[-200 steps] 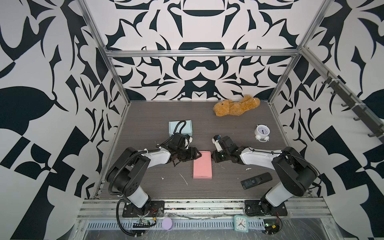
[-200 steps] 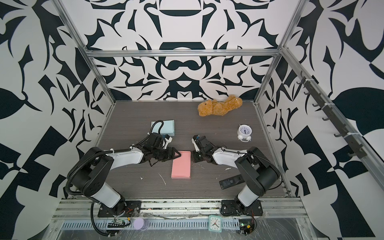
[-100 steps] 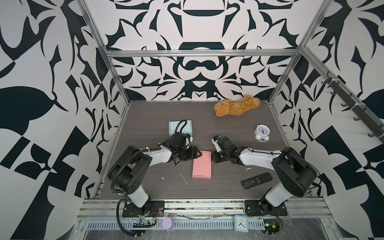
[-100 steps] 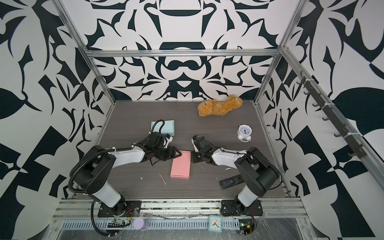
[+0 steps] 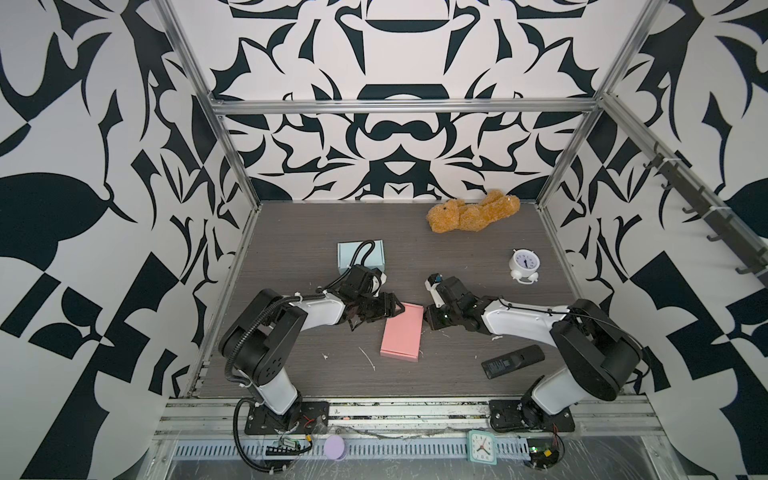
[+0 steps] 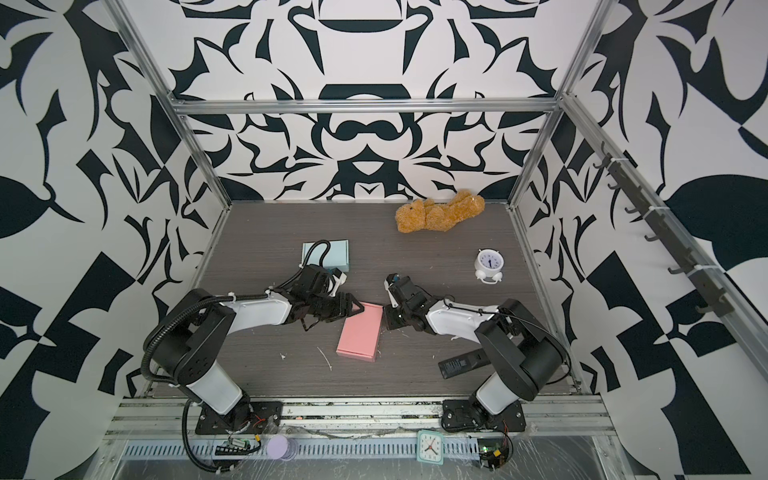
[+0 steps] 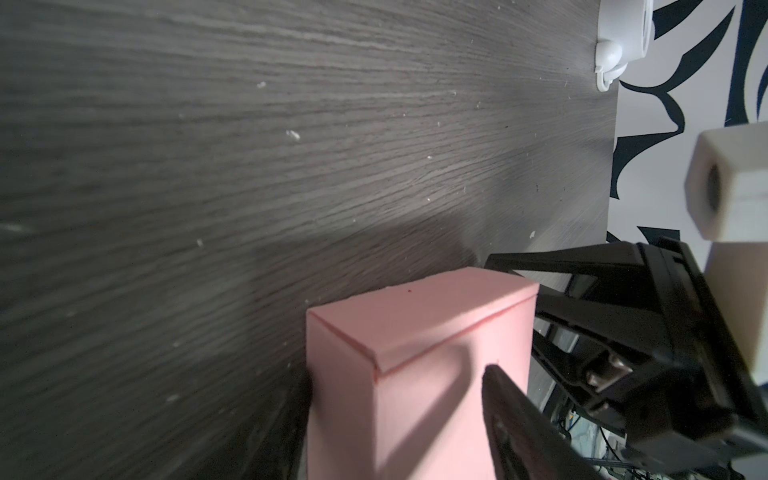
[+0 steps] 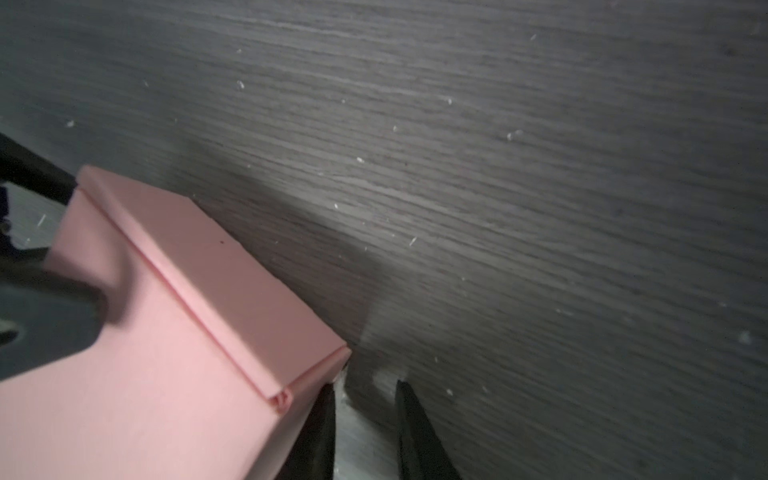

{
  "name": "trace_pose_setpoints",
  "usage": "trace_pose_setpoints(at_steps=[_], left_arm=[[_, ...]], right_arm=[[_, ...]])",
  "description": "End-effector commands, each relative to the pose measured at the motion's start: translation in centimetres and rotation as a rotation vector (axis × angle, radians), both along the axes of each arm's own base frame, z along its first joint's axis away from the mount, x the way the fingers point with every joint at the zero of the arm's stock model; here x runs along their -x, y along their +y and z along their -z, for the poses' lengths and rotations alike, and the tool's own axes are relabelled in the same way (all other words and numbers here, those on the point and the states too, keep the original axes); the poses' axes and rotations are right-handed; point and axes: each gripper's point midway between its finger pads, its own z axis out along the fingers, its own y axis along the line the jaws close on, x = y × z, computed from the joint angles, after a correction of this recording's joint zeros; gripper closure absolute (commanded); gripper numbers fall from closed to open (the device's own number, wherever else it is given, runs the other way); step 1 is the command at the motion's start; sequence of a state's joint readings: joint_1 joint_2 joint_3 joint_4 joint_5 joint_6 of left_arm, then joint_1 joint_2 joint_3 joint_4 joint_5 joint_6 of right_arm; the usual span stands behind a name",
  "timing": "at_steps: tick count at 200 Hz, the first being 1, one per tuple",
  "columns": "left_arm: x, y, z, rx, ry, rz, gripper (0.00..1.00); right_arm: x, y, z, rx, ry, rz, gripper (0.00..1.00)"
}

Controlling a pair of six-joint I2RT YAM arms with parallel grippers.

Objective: Fold the paper box

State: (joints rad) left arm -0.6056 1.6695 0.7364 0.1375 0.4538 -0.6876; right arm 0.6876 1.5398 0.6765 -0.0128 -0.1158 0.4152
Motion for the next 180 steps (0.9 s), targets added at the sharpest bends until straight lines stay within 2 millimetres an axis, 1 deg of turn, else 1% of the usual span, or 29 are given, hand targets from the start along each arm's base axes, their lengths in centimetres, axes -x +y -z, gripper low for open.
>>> trace_pose_setpoints(at_steps=[1,14,45,57,93,128,141,144,145,149,180], left_arm=[[-0.4,-0.1,-1.2,0.044,-0.025,0.009,0.31],[-0.6,0.6,-1.2,0.028,-0.029,-0.007,0.31],[-1.1,3.5,-1.0,-0.046,-0.055,-0.08,0.3],[-0.9,4.0,-1.2,-0.054,-0.063,-0.087,0.3],[0.0,5.2,-2.0,-0.083,-0.08,-0.093,0.28],[1.4,6.2,-3.3,-0.085,-0.099,-0.102,0.27],[2.2,6.4,-3.8,-0.069,-0.097,-0.104,0.27],[2.4,6.5,-3.7,-0.071,-0.089,-0.103,0.27],[2.4,6.5,-4.1,-0.063,-0.099,-0.104,0.27],[2.6,6.6,-4.6,-0.054,-0.109,-0.106,0.27],[4.9,7.1,-5.6,-0.047,-0.113,-0.093,0.23]], right_arm=[[0.3,0.8,-1.9,-0.038,-0.045,-0.035,0.71],[0.2,0.3,-2.0,-0.025,-0.054,-0.022,0.68],[0.3,-0.9,-2.7,-0.005,-0.071,0.002,0.58],[0.4,-1.4,-3.0,0.006,-0.079,0.004,0.54],[0.5,-2.3,-4.2,0.044,-0.101,0.0,0.45],[0.5,-3.1,-6.0,0.073,-0.14,-0.01,0.37],[0.5,-3.2,-6.7,0.081,-0.151,-0.016,0.35],[0.5,-3.2,-6.9,0.083,-0.155,-0.021,0.34],[0.5,-3.3,-6.9,0.084,-0.155,-0.021,0.34],[0.4,-3.2,-7.2,0.084,-0.159,-0.025,0.33],[0.0,-2.3,-8.5,0.077,-0.167,-0.076,0.28]])
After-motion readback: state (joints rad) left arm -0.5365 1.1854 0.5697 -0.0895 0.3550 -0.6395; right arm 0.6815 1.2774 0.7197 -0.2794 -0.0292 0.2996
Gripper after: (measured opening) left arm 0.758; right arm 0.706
